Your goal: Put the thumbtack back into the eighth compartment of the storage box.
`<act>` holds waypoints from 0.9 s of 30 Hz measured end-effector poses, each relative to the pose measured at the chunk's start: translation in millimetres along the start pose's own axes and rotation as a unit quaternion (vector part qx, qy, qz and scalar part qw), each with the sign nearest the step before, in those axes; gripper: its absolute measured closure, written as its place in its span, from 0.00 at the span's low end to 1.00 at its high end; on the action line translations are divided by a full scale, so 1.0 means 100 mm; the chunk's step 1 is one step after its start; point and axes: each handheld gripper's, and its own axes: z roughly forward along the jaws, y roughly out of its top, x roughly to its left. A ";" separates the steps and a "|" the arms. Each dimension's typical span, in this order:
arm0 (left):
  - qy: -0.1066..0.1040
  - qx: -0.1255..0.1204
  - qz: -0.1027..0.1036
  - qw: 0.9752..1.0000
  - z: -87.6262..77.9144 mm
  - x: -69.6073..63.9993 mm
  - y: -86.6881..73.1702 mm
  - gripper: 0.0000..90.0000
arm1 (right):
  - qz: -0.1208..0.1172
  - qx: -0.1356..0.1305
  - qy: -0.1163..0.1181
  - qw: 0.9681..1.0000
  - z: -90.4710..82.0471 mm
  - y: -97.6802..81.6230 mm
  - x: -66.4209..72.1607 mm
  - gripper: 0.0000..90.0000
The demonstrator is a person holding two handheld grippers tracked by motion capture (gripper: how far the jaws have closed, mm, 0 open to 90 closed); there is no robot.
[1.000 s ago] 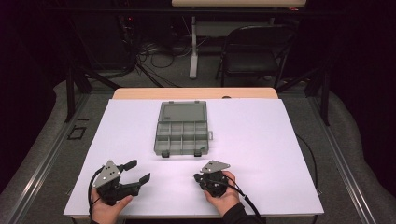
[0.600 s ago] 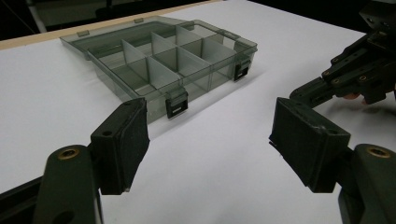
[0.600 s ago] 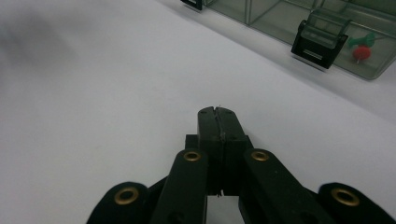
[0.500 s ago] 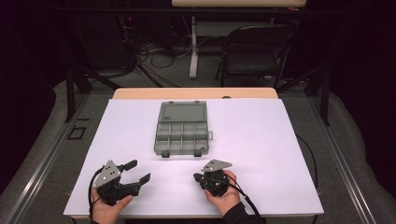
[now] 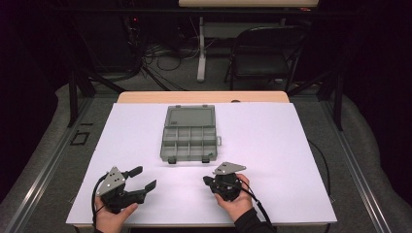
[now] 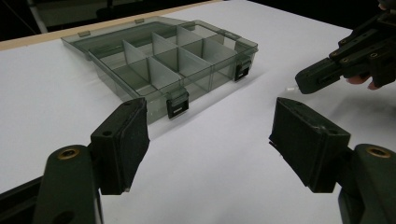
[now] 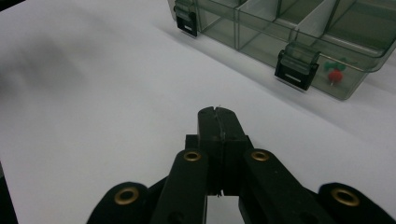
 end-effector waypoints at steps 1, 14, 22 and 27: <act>0.000 0.000 0.000 1.000 0.00 0.00 0.00 0.30 | -0.002 0.011 0.000 1.000 -0.02 0.02 -0.01 1.00; 0.001 -0.001 -0.001 1.000 0.00 0.00 0.00 0.30 | 0.012 -0.024 -0.010 1.000 -0.16 0.21 -0.13 1.00; 0.002 0.000 0.000 1.000 0.00 0.01 0.00 0.30 | 0.006 -0.028 -0.019 0.999 -0.20 0.31 -0.17 1.00; 0.002 -0.001 -0.003 1.000 0.00 0.01 0.00 0.30 | 0.000 -0.032 -0.027 0.999 -0.21 0.42 -0.20 1.00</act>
